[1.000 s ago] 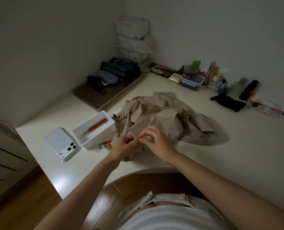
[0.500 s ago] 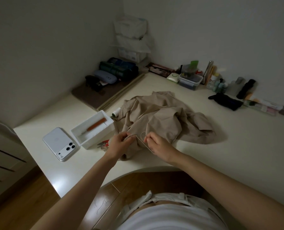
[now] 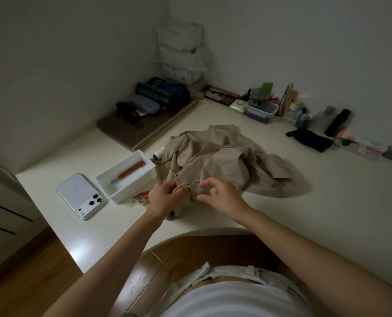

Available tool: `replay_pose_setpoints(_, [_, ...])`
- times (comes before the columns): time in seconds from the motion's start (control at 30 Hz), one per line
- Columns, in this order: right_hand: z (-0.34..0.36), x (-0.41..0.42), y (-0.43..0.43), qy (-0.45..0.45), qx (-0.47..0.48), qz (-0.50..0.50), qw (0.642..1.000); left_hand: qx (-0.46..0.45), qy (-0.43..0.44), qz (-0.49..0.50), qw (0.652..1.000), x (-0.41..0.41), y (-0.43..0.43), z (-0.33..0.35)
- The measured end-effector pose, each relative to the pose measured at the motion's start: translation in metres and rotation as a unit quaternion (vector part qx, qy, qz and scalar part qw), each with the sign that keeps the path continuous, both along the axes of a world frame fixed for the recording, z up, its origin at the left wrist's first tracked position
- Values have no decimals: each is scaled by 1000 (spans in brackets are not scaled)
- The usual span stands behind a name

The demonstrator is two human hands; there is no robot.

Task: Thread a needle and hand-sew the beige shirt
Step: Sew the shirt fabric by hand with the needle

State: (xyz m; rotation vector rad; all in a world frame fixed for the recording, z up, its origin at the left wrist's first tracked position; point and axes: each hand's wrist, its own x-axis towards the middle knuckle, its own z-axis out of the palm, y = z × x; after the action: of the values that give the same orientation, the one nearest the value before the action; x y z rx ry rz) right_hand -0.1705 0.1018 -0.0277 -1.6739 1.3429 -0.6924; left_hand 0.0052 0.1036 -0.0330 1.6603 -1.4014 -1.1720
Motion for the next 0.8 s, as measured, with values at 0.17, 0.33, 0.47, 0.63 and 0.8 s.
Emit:
replay_pose_setpoints(0.17, [0,16,-5,22,-33,1,999,5,4,-9,1000,-1,1,4])
replay_pose_setpoints(0.33, [0,17,-6,19,-61,-20,998,10,0,-16,1000,2,1,4])
replay_pose_setpoints(0.47, [-8,4,-5,29,-17,-22,999,0,-4,-5,1000,7,-1,2])
replay_pose_setpoints(0.63, [-27,-24,-4,135,82,-40,987,1,18,7,1000,8,-5,3])
replay_pose_setpoints(0.8, [-38,-42,-2,246,145,-15,958,2,26,8,1000,6,-7,5])
